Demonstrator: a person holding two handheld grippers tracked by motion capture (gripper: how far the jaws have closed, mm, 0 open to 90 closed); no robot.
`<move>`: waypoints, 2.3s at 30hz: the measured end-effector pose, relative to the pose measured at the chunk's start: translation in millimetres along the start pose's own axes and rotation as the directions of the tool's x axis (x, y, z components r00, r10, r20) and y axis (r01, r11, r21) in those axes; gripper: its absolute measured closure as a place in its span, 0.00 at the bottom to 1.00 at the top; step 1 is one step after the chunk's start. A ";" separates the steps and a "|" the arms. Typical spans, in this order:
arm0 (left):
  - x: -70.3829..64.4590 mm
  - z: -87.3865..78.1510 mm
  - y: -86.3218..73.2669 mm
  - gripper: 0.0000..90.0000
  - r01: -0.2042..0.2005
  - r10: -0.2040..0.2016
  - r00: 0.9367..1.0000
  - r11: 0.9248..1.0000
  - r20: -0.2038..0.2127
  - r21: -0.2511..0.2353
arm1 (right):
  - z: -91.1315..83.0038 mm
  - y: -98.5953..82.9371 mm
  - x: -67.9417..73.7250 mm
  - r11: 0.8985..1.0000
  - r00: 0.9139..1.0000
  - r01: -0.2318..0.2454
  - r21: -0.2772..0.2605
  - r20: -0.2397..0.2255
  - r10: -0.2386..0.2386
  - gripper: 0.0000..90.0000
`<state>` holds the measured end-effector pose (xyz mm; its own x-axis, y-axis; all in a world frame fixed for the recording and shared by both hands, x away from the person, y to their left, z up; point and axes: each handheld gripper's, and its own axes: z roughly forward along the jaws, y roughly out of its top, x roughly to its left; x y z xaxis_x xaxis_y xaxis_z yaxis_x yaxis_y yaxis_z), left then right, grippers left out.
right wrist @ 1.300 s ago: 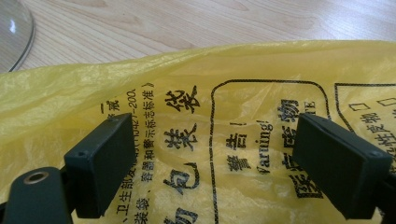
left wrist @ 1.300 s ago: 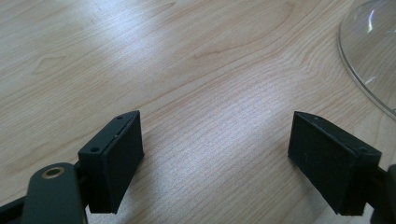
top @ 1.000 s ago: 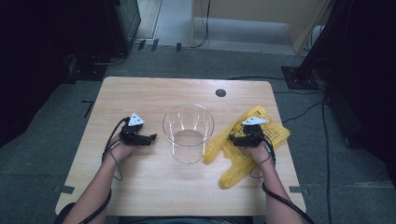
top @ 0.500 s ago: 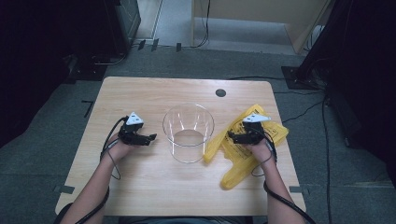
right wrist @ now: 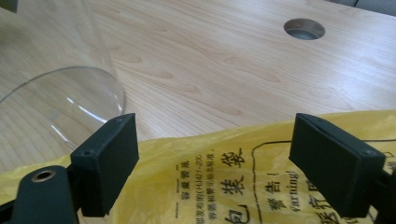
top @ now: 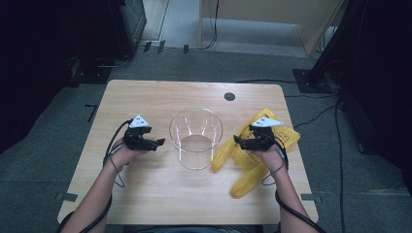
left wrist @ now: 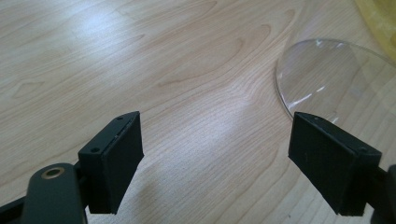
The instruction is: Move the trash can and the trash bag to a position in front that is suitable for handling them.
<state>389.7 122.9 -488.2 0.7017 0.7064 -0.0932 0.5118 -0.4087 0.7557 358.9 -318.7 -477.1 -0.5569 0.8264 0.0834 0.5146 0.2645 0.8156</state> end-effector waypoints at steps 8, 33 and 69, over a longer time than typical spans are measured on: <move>-5.4 -3.6 3.8 0.19 -0.015 0.015 1.000 1.000 0.002 -0.016 | 1.8 5.3 13.5 1.000 0.999 -0.017 0.008 -0.028 0.017 0.18; -27.1 -8.2 16.7 0.19 -0.054 0.057 0.997 0.997 0.048 -0.056 | 8.0 11.5 46.2 0.996 0.990 0.078 0.045 -0.125 -0.072 0.18; 5.8 -9.6 16.1 0.19 0.073 -0.077 0.996 0.993 -0.040 -0.096 | 45.0 27.7 57.7 0.999 0.997 0.036 -0.037 -0.069 -0.038 0.19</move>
<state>397.2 126.1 -470.4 0.6400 0.7581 -0.1254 0.5117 -0.2987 0.8056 370.4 -241.3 -475.4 -0.6200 0.7792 0.0916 0.4699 0.2753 0.8387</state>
